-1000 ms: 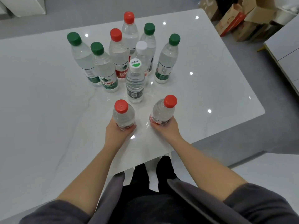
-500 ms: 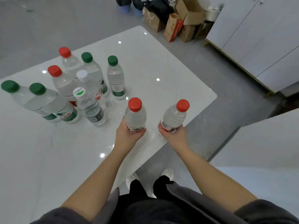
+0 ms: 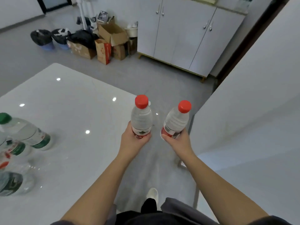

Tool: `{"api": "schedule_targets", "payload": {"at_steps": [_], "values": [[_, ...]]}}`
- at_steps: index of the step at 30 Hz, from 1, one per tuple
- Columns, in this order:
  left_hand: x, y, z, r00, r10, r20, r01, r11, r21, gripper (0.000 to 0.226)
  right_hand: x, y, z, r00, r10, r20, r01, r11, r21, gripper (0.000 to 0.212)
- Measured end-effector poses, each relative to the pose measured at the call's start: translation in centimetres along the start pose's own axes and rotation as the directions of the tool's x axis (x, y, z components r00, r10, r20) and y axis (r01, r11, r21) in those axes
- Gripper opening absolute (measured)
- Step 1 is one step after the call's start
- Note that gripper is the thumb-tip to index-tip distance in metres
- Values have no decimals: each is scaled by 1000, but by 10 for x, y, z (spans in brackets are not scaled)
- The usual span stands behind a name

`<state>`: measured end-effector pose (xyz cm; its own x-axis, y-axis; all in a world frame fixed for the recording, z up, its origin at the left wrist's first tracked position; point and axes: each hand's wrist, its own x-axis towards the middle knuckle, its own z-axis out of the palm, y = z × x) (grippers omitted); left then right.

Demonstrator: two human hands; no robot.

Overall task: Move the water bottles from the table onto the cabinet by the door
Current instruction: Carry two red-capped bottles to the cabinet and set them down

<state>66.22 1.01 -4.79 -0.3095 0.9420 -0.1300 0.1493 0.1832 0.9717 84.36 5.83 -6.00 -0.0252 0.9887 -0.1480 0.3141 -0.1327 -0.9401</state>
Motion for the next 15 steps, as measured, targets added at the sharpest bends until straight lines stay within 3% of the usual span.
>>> {"api": "schedule_targets", "payload": {"at_steps": [5,9,15], "values": [[32,61,52,991,113,69,-112,993,-25,43,23,-34,-68,985,-101,-139,104,994,18,54],[60,120,70,973,206,101,-203,978,-42,48,39,-75,-114,967,-141,-210,153,987,39,68],[90,207,86,933,317,172,-299,946,-122,51,47,-141,-160,892,-259,-370,317,943,103,57]]}}
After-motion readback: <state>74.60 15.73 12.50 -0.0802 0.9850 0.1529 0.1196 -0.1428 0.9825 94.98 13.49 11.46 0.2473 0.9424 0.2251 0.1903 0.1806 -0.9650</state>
